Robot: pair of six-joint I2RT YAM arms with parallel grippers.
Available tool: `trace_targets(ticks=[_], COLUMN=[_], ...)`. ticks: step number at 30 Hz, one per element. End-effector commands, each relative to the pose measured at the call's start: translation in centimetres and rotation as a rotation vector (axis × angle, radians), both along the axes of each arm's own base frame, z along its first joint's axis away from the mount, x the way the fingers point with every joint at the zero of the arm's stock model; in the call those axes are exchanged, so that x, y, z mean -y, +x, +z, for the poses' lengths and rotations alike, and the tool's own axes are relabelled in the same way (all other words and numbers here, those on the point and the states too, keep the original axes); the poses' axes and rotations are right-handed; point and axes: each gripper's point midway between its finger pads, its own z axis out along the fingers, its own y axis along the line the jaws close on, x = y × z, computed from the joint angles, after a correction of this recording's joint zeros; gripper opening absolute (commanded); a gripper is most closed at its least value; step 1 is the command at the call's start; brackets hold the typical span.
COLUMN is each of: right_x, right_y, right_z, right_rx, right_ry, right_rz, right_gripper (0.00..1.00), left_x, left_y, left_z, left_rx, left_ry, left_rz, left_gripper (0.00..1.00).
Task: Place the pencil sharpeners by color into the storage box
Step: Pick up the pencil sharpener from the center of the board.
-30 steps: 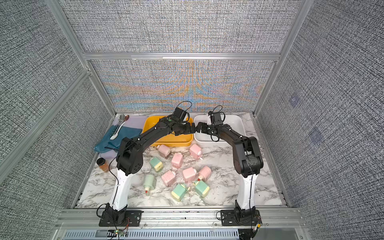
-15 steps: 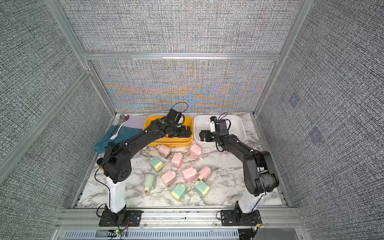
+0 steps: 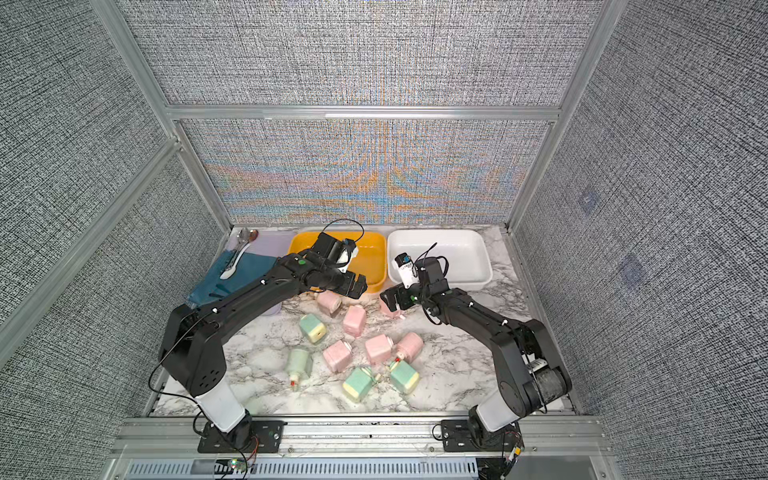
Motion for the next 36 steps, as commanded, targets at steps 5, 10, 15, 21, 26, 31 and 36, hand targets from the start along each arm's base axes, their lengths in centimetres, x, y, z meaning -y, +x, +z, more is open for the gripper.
trace_targets(ticks=[5, 10, 15, 21, 26, 31, 36], right_x=[-0.6, -0.9, -1.2, -1.4, -1.2, -0.8, -0.5], right_y=[-0.4, -0.2, 0.0, 0.2, 0.3, 0.3, 0.2], right_z=[-1.7, -2.7, -3.3, -3.9, -4.4, -4.5, -4.2], right_rx=[-0.027, -0.052, -0.061, -0.071, -0.08, -0.077, -0.069], right_ry=[-0.061, -0.087, -0.105, -0.126, -0.152, -0.173, -0.182], right_rz=[0.026, 0.025, 0.031, 0.052, 0.047, 0.036, 0.038], right_gripper=[0.96, 0.94, 0.93, 0.87, 0.81, 0.72, 0.56], left_x=[1.0, 0.8, 0.9, 1.0, 1.0, 0.9, 0.9], left_y=[-1.6, -1.6, -1.5, -1.2, -1.1, -1.0, -0.9], left_z=[1.1, 0.7, 0.7, 0.7, 0.5, 0.4, 0.3], left_rx=[0.067, 0.067, 0.068, 0.076, 0.073, 0.075, 0.075], left_ry=[-0.059, -0.051, -0.052, -0.048, -0.042, -0.034, -0.034], left_rz=[-0.165, -0.161, -0.166, -0.166, -0.161, -0.158, -0.155], left_gripper=[0.99, 0.99, 0.99, 0.99, 0.99, 0.99, 0.99])
